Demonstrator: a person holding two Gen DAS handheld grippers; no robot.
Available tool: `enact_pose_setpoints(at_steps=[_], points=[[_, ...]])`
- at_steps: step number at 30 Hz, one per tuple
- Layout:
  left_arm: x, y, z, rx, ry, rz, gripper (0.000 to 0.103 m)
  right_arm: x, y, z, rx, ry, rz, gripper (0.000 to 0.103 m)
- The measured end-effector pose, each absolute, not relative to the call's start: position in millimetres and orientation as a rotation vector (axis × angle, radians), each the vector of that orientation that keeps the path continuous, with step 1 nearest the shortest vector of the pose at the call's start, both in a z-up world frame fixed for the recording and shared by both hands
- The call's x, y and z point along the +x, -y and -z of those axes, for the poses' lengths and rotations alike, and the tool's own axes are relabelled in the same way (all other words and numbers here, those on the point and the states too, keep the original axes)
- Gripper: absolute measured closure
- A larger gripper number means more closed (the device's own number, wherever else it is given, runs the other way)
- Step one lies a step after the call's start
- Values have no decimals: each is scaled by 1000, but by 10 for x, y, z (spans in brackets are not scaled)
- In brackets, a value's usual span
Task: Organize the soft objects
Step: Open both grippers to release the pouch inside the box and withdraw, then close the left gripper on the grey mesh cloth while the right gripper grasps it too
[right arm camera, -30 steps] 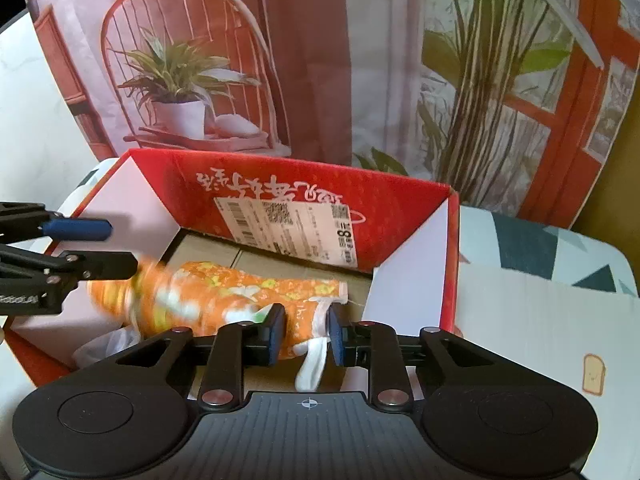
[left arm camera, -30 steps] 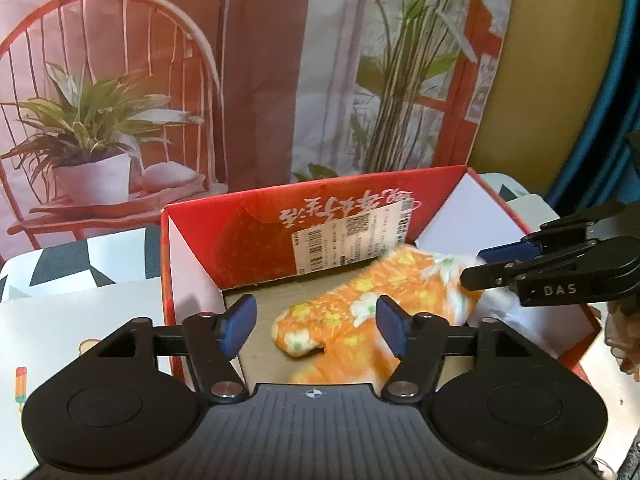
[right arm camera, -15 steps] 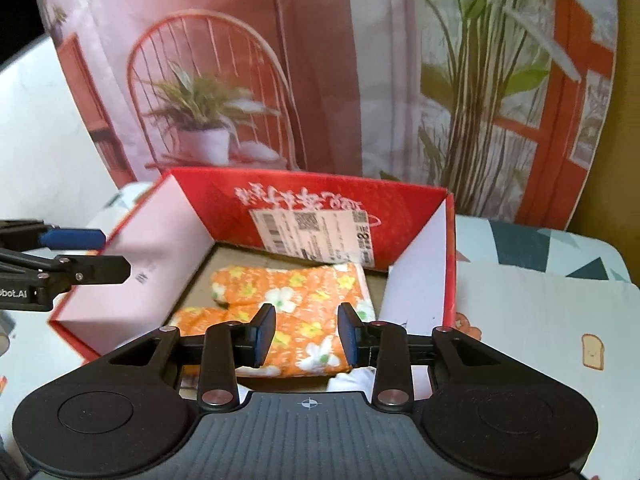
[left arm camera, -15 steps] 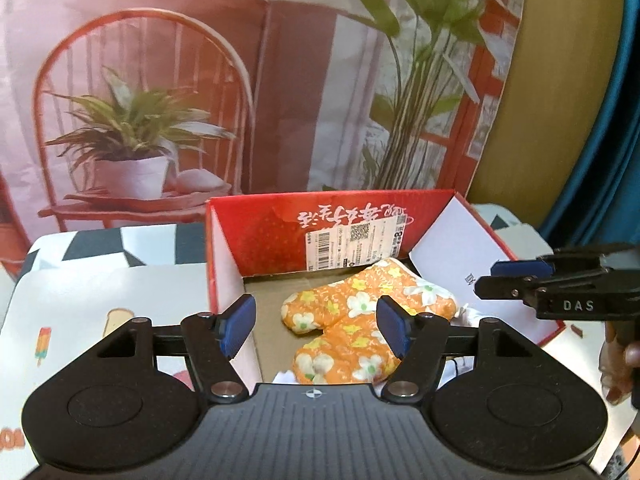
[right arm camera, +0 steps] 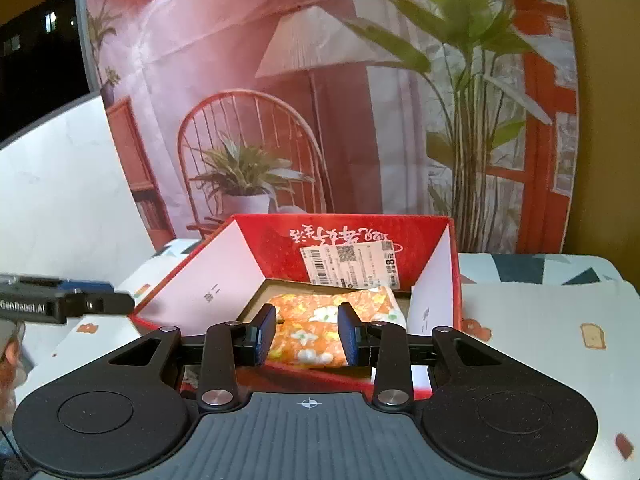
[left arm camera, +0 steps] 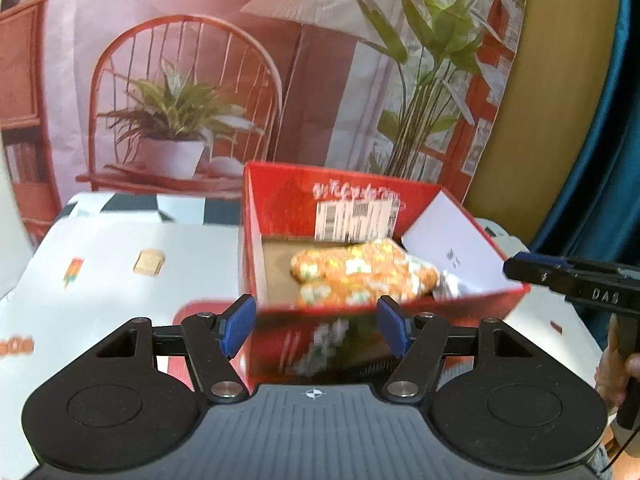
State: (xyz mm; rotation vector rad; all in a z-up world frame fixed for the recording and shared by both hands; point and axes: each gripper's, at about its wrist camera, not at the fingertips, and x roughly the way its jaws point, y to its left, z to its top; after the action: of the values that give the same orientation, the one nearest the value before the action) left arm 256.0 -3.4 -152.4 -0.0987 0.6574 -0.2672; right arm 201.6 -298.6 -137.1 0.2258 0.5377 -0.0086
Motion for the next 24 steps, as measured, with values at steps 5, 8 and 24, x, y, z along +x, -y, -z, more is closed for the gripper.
enact_pose_setpoints(at_steps=[5, 8, 24], points=[[2355, -63, 1761, -160, -721, 257, 34, 1738, 3010, 1509, 246, -540, 23, 71], [2249, -134, 1882, -207, -739, 222, 34, 1637, 3091, 1646, 260, -569, 50, 71], [2125, -256, 2259, -415, -855, 252, 25, 1400, 3410, 2436, 486, -673, 124, 40]])
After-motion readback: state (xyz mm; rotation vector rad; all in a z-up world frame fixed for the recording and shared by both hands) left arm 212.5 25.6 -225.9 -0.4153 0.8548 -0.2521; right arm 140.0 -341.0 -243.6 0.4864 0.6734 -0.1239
